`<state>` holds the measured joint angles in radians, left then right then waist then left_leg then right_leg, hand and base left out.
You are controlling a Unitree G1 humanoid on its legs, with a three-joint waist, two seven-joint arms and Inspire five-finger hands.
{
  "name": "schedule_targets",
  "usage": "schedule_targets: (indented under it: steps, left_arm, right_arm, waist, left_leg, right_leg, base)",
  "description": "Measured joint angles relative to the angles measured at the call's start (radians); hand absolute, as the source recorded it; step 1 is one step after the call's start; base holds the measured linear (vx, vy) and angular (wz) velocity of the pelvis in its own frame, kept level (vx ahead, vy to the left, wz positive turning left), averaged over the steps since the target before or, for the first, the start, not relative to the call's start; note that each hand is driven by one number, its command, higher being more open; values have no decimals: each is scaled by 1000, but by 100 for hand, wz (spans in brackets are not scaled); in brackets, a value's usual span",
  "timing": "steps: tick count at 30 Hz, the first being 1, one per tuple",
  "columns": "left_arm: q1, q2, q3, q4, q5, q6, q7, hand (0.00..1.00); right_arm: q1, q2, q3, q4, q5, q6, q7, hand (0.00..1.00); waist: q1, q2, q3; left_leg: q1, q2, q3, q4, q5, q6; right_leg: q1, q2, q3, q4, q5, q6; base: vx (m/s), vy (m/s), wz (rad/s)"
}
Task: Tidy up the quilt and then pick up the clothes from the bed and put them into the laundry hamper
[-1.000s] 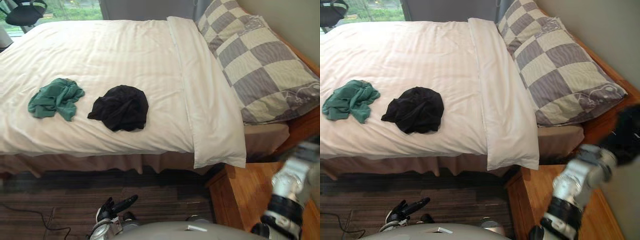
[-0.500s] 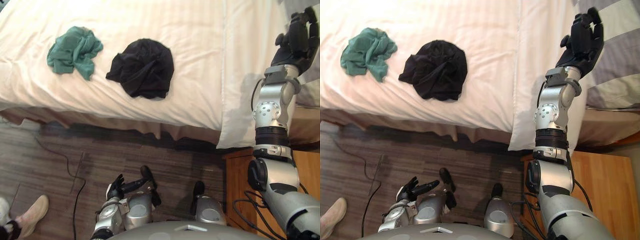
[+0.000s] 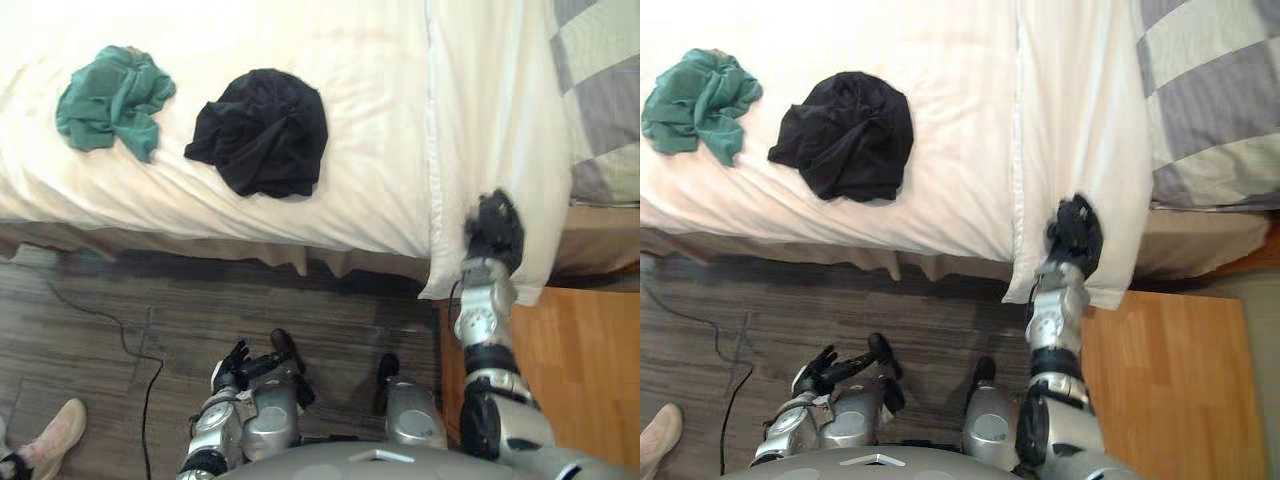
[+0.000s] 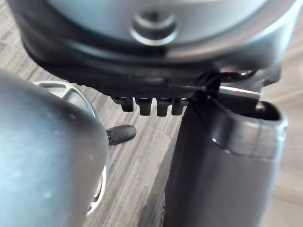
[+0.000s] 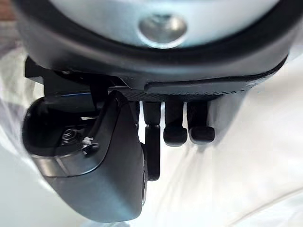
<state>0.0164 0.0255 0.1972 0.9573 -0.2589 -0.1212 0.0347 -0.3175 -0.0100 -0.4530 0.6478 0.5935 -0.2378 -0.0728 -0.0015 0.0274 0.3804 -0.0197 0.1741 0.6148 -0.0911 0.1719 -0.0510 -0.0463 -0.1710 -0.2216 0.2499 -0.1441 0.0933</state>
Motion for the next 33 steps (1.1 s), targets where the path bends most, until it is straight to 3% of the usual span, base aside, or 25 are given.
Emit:
schedule_targets:
  steps: [2, 3, 6, 8, 10, 13, 14, 16, 17, 18, 19, 20, 21, 22, 23, 24, 25, 26, 27, 28, 30, 32, 33]
  left_arm:
    - [-1, -5, 46, 14, 3, 1, 3, 100]
    - [-3, -7, 59, 18, 13, 6, 3, 100]
    - [-6, -20, 89, 18, 40, 15, 0, 100]
    - [-6, -26, 92, 18, 39, 18, -2, 100]
    - [-11, -23, 84, 15, 39, 16, -3, 100]
    - [-31, -5, 19, 11, 38, 6, -4, 100]
    - [-29, -6, 4, 11, 38, -12, -1, 100]
    - [-15, -1, 5, 25, 45, -11, 0, 100]
    - [-7, 1, 6, 27, 59, -12, 2, 100]
    - [-1, 12, 7, 27, 115, -14, 7, 100]
    - [-1, 18, 7, 27, 131, -14, 7, 100]
    - [-1, 30, 6, 25, 157, -14, 7, 100]
    - [-6, 65, 5, 19, 169, -14, 3, 100]
    - [6, 97, 12, 26, 191, -9, 15, 100]
    - [20, 120, 21, 41, 192, -4, 25, 100]
    - [19, 138, 21, 55, 194, -2, 19, 100]
    - [13, 142, 13, 69, 197, 2, 16, 100]
    - [9, 141, 3, 89, 197, 15, 6, 100]
    - [11, 136, -3, 96, 199, 18, -1, 100]
    - [21, 130, -21, 99, 211, 23, -11, 100]
    - [30, 136, -50, 94, 230, 19, -17, 100]
    - [26, 140, -88, 101, 241, 32, -24, 100]
    - [17, 137, -98, 102, 243, 38, -30, 100]
  right_arm:
    - [123, 45, -18, 43, -21, 37, 1, 0]
    - [184, 58, -31, 90, -41, 63, 0, 100]
    - [349, 74, -65, 258, -111, 186, -15, 100]
    - [447, 51, -66, 301, -166, 201, -24, 100]
    - [485, 52, -37, 329, -194, 209, -25, 100]
    - [482, 7, 61, 342, -235, 210, -18, 100]
    - [467, -14, 78, 343, -261, 202, -19, 100]
    - [449, -39, 109, 344, -307, 200, -18, 100]
    - [440, -47, 122, 347, -329, 201, -16, 100]
    - [424, -69, 166, 357, -382, 200, 0, 100]
    - [414, -73, 176, 359, -395, 201, 2, 100]
    - [397, -71, 184, 366, -408, 203, -2, 100]
    - [368, -46, 193, 386, -430, 203, -4, 100]
    - [361, -35, 202, 411, -430, 208, 18, 100]
    - [369, -19, 213, 416, -435, 207, 26, 100]
    - [366, 7, 209, 417, -447, 206, 24, 100]
    - [362, 19, 207, 416, -460, 203, 19, 100]
    - [358, 28, 218, 409, -468, 205, 23, 100]
    - [352, 24, 235, 408, -474, 206, 21, 100]
    - [337, 3, 278, 406, -494, 210, 19, 100]
    - [330, 4, 288, 400, -501, 209, 20, 100]
    - [330, 5, 315, 382, -509, 203, 26, 100]
    - [340, 12, 338, 357, -509, 201, 24, 100]
  waist:
    - [-1, -16, -11]
    - [-3, -21, -19]
    - [-6, -17, -28]
    - [-29, -14, -30]
    - [-32, -23, -30]
    - [-33, -32, -43]
    - [-29, -24, -48]
    - [-31, -8, -66]
    - [-30, -10, -75]
    - [-29, -14, -80]
    - [-29, -16, -81]
    - [-26, -28, -88]
    - [-16, -91, -92]
    - [-8, -110, -121]
    - [-3, -143, -148]
    - [1, -165, -167]
    - [-5, -164, -170]
    - [-1, -156, -186]
    - [0, -146, -196]
    - [-6, -129, -203]
    - [-19, -116, -199]
    - [-33, -102, -195]
    - [-32, -113, -193]
  left_leg:
    - [34, -4, 15, 0, -9, -5]
    - [44, -7, 20, 0, -14, -9]
    - [76, -15, 39, 3, -24, -15]
    - [100, -23, 41, 8, -34, -15]
    - [72, -8, 25, 109, -86, -18]
    - [-54, 26, -136, 361, -170, -19]
    - [-87, 67, -183, 485, -251, -9]
    - [-67, 148, -199, 574, -309, -6]
    - [-52, 185, -223, 572, -319, -6]
    - [-28, 245, -276, 512, -322, -12]
    - [-24, 264, -299, 482, -322, -18]
    - [-27, 270, -305, 464, -323, -123]
    - [-41, 216, -277, 493, -331, -134]
    - [-83, 204, -279, 532, -350, -139]
    - [-104, 194, -291, 552, -365, -152]
    - [-116, 165, -292, 551, -369, -149]
    - [-114, 158, -287, 543, -375, -135]
    - [-101, 140, -250, 504, -367, -106]
    - [-95, 131, -228, 469, -355, -89]
    - [-70, 111, -204, 401, -319, -65]
    - [-34, 87, -203, 319, -272, -43]
    - [-7, 74, -209, 233, -222, -40]
    - [7, 32, -219, 191, -192, -43]
  right_leg:
    - [36, -1, 8, -19, 0, 1]
    - [51, -2, 8, -29, 0, 1]
    - [81, -10, 10, -46, 0, 3]
    - [104, -22, 8, -41, -6, 11]
    - [104, -35, 9, -26, -7, 13]
    - [89, -77, -2, -11, -4, 28]
    - [90, -83, -9, -14, 1, 37]
    - [110, -93, -2, -25, 16, 64]
    - [114, -104, 8, -29, 24, 77]
    - [114, -125, 14, -31, 44, 113]
    - [108, -135, 16, -32, 52, 128]
    - [95, -159, 21, -34, 64, 150]
    - [86, -204, 39, -55, 95, 157]
    - [79, -178, 37, -75, 95, 167]
    - [101, -155, -1, -118, 123, 131]
    - [102, -178, -21, -152, 195, 109]
    - [96, -185, -21, -152, 237, 91]
    - [52, -192, -37, -134, 311, 4]
    - [30, -192, -59, -140, 365, -43]
    - [10, -193, -121, -110, 392, -54]
    - [-21, -124, -142, 11, 252, 3]
    - [-14, 39, -77, 19, 98, -8]
    - [43, 82, -121, -69, 68, -30]
  base:
    - [154, -18, -22]
    - [179, -16, -17]
    - [110, -3, -13]
    - [75, 27, -8]
    - [15, 7, -3]
    - [-86, 78, 15]
    - [-101, 157, -1]
    - [-93, 269, -7]
    - [-27, 509, 2]
    - [3, 403, 9]
    - [10, 464, 15]
    - [-39, 436, 7]
    - [-52, 539, 4]
    - [-2, 378, 6]
    - [35, 220, 9]
    - [37, 190, 13]
    - [-34, 307, -6]
    - [-59, 296, -19]
    - [-62, 324, -35]
    - [-7, 245, -26]
    - [32, 189, -7]
    - [22, 56, 28]
    - [-16, -1, 36]
